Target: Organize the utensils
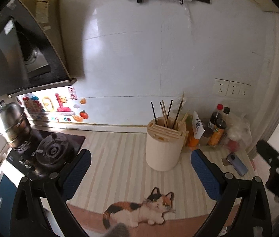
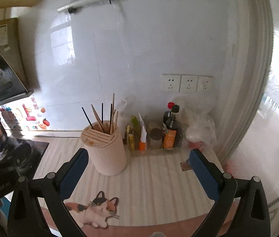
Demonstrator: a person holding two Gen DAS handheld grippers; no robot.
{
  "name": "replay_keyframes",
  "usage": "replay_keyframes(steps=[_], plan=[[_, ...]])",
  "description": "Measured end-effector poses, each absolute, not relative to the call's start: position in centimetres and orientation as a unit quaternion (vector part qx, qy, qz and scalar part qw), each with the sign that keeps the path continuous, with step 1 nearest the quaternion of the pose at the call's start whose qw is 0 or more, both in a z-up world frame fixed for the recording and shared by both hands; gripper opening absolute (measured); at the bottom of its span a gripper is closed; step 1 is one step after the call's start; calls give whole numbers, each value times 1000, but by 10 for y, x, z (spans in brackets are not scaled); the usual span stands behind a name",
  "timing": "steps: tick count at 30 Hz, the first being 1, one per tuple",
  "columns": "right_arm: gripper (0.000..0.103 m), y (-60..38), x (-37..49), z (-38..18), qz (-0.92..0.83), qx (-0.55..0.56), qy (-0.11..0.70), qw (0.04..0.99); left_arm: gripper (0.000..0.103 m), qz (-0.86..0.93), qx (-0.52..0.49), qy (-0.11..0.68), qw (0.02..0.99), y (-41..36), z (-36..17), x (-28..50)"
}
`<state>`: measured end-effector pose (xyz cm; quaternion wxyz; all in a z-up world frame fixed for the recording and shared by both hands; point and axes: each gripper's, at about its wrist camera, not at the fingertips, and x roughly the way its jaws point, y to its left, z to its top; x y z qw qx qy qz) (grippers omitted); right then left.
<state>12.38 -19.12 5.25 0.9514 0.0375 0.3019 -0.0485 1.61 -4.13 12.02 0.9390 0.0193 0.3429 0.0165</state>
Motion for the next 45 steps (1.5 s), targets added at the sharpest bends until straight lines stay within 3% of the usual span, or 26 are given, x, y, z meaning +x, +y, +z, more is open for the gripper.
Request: replay_keyframes(steps=[12, 45], plan=[[103, -180, 49, 94, -69, 29, 266, 961, 103, 9, 11, 334, 942, -30, 140, -28], [103, -172, 48, 86, -62, 23, 281, 958, 103, 37, 15, 325, 945, -22, 142, -40]])
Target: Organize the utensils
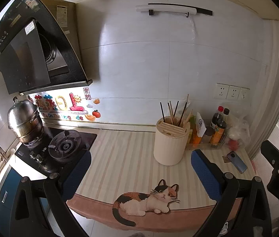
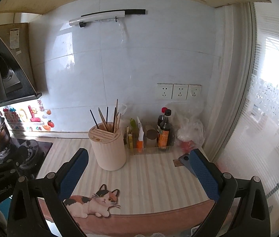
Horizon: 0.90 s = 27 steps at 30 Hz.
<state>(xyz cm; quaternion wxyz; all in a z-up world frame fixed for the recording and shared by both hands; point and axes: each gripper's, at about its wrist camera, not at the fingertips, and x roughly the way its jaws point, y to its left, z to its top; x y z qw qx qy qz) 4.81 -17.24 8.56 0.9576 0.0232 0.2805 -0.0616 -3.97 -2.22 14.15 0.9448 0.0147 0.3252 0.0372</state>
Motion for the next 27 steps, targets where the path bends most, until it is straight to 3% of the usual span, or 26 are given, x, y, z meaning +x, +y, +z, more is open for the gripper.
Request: replay_keyframes(steps=[27], plan=[[103, -168, 56, 82, -61, 16, 285, 957, 103, 36, 17, 328, 944, -19, 139, -38]])
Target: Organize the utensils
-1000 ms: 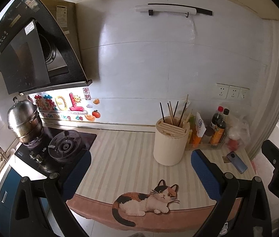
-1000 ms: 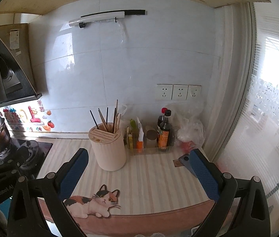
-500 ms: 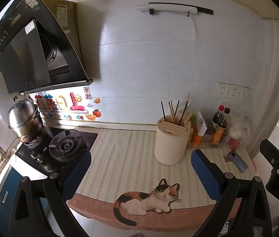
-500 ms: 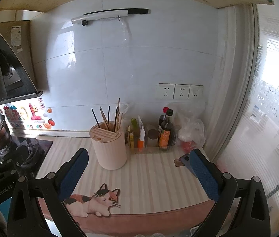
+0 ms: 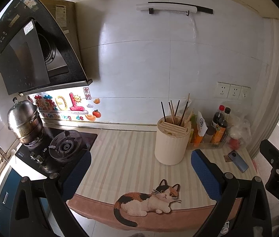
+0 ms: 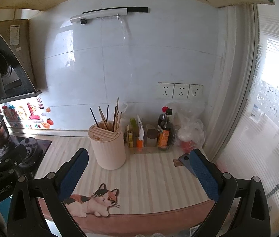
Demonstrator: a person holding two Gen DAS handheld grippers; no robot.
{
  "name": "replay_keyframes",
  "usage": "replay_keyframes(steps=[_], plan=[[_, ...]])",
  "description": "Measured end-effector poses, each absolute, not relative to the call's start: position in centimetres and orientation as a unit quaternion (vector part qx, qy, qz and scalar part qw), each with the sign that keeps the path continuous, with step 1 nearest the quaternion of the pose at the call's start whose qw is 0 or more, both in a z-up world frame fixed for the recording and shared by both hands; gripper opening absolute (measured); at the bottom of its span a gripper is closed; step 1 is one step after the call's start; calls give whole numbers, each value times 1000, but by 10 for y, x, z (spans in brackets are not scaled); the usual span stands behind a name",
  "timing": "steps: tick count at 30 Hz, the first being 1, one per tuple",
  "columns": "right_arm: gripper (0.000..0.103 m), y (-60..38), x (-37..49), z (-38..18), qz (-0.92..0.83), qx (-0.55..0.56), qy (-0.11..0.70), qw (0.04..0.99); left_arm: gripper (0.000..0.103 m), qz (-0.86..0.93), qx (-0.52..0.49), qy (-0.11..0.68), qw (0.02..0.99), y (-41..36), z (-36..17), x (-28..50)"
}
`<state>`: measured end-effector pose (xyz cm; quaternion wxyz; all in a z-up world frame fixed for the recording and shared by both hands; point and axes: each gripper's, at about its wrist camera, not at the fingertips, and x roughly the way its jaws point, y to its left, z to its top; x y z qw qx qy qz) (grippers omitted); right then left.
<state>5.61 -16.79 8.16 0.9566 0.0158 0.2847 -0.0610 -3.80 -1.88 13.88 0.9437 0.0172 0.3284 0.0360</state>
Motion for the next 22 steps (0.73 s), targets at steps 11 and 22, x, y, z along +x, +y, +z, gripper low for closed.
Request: replay_keyframes(steps=[11, 22], plan=[[103, -165, 56, 79, -59, 15, 285, 956, 103, 35, 18, 330, 943, -11, 137, -34], [103, -161, 56, 82, -58, 15, 284, 957, 103, 33, 15, 327, 944, -8, 139, -34]])
